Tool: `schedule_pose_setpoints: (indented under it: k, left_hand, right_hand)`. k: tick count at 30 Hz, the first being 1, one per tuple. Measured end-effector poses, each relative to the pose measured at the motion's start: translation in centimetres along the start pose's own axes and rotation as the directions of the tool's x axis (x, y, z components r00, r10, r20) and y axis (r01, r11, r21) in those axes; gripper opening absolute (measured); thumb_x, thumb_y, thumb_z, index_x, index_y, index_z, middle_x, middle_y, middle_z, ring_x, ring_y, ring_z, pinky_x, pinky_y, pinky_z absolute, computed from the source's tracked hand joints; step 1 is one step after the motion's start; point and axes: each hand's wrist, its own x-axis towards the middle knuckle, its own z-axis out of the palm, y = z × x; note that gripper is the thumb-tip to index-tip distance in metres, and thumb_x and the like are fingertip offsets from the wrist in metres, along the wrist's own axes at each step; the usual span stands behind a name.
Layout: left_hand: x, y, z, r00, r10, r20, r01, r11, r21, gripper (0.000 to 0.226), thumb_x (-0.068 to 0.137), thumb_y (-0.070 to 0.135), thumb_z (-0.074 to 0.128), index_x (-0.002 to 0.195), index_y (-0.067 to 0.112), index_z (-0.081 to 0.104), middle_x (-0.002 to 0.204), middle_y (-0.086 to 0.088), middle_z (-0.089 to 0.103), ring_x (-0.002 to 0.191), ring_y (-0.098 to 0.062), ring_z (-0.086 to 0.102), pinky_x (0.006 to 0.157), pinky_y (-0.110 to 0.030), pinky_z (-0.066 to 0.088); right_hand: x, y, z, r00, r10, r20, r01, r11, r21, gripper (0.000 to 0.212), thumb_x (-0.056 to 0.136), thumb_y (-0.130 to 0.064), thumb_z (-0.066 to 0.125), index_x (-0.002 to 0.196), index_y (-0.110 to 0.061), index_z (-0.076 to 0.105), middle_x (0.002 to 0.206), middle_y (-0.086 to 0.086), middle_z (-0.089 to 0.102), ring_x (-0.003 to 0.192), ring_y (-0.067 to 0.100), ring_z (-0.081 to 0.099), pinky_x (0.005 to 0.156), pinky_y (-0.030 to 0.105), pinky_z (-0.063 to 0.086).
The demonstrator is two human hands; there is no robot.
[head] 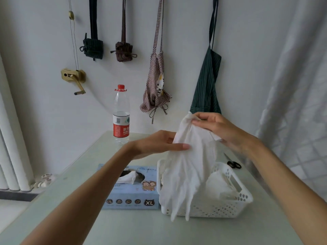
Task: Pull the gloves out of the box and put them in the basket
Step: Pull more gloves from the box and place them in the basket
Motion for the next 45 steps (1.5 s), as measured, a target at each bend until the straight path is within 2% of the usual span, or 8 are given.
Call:
schedule_pose_setpoints:
  k: [6,13,16,22,26,31,36,45]
  left_hand:
    - [1.1,-2.0,1.5,0.999,0.042,0.017,-0.041,0.999,-0.014,0.033,0.089,0.031,0.061,0.099,0.0,0.068,0.109,-0.013,0.069,0.107,-0.027,0.063,0.105,-0.04,0.043]
    - [1.5,-4.1,2.2,0.989,0.034,-0.144,-0.033,0.999,0.013,0.026,0.095,0.027,0.05,0.098,0.008,0.067,0.094,-0.004,0.068,0.093,-0.016,0.063,0.093,-0.028,0.049]
    - [0.5,-4.7,1.5,0.953,0.061,-0.297,-0.069,0.997,-0.019,0.028,0.096,0.028,0.046,0.1,0.009,0.066,0.102,-0.016,0.067,0.097,-0.029,0.062,0.093,-0.034,0.048]
    - [-1.7,-1.8,-0.1,0.629,0.113,-0.769,-0.151,0.988,0.021,0.02,0.096,0.019,0.048,0.086,0.023,0.065,0.086,0.006,0.066,0.081,-0.005,0.059,0.073,-0.016,0.043]
    - [-0.7,-1.6,-1.0,0.479,0.14,-0.866,-0.113,0.989,0.098,0.014,0.092,0.021,0.054,0.089,0.02,0.068,0.082,0.01,0.067,0.077,-0.003,0.06,0.07,-0.019,0.046]
    - [4.5,-7.0,0.8,0.644,0.084,-0.76,0.184,0.948,0.261,0.021,0.087,0.04,0.061,0.094,0.024,0.072,0.076,0.004,0.071,0.07,-0.012,0.066,0.075,-0.031,0.053]
    - [9.9,-10.7,3.9,0.819,0.047,-0.572,0.307,0.806,0.506,0.013,0.088,0.04,0.061,0.091,0.032,0.07,0.093,0.008,0.072,0.089,-0.019,0.064,0.073,-0.028,0.047]
    - [13.1,-12.4,6.5,0.831,0.27,-0.486,0.193,0.679,0.708,0.028,0.087,0.041,0.063,0.112,0.027,0.064,0.107,0.008,0.067,0.098,-0.015,0.059,0.076,-0.027,0.04]
  right_hand:
    - [-2.1,1.6,-2.8,0.974,0.007,-0.228,-0.033,0.993,-0.113,0.015,0.09,-0.024,0.062,0.094,-0.014,0.073,0.086,0.0,0.073,0.079,0.009,0.067,0.072,0.02,0.05]
    - [-1.9,4.1,-3.1,0.822,-0.316,-0.474,0.008,0.838,-0.545,0.013,0.091,-0.032,0.061,0.09,-0.022,0.071,0.08,-0.004,0.067,0.051,0.006,0.045,0.06,0.024,0.041]
    - [-1.3,4.0,-1.8,0.73,-0.435,-0.527,0.037,0.795,-0.605,0.015,0.091,-0.034,0.06,0.089,-0.022,0.069,0.071,-0.004,0.067,0.057,0.008,0.057,0.056,0.032,0.046]
    - [1.1,3.7,3.9,0.65,-0.452,-0.611,0.209,0.879,-0.428,0.016,0.093,-0.029,0.058,0.086,-0.016,0.065,0.045,0.009,0.049,0.041,0.012,0.035,0.045,0.029,0.03]
    - [1.7,5.1,5.6,0.663,-0.179,-0.727,0.195,0.979,-0.062,0.019,0.093,-0.027,0.059,0.087,-0.01,0.066,0.042,-0.011,0.035,0.039,0.005,0.03,0.043,0.015,0.026]
    - [-0.2,11.7,3.3,0.619,0.184,-0.764,-0.113,0.983,0.145,0.019,0.092,-0.029,0.058,0.095,-0.013,0.068,0.069,0.004,0.062,0.063,0.014,0.056,0.052,0.01,0.04]
    - [-2.5,17.4,0.0,0.589,0.159,-0.792,-0.464,0.869,-0.17,0.019,0.092,-0.029,0.057,0.096,-0.016,0.069,0.064,-0.002,0.064,0.063,0.018,0.06,0.055,0.027,0.043]
    - [-3.5,19.6,-2.5,0.729,0.024,-0.684,-0.624,0.434,-0.649,0.031,0.097,-0.038,0.049,0.123,-0.023,0.053,0.104,0.004,0.069,0.096,0.028,0.064,0.066,0.029,0.038]
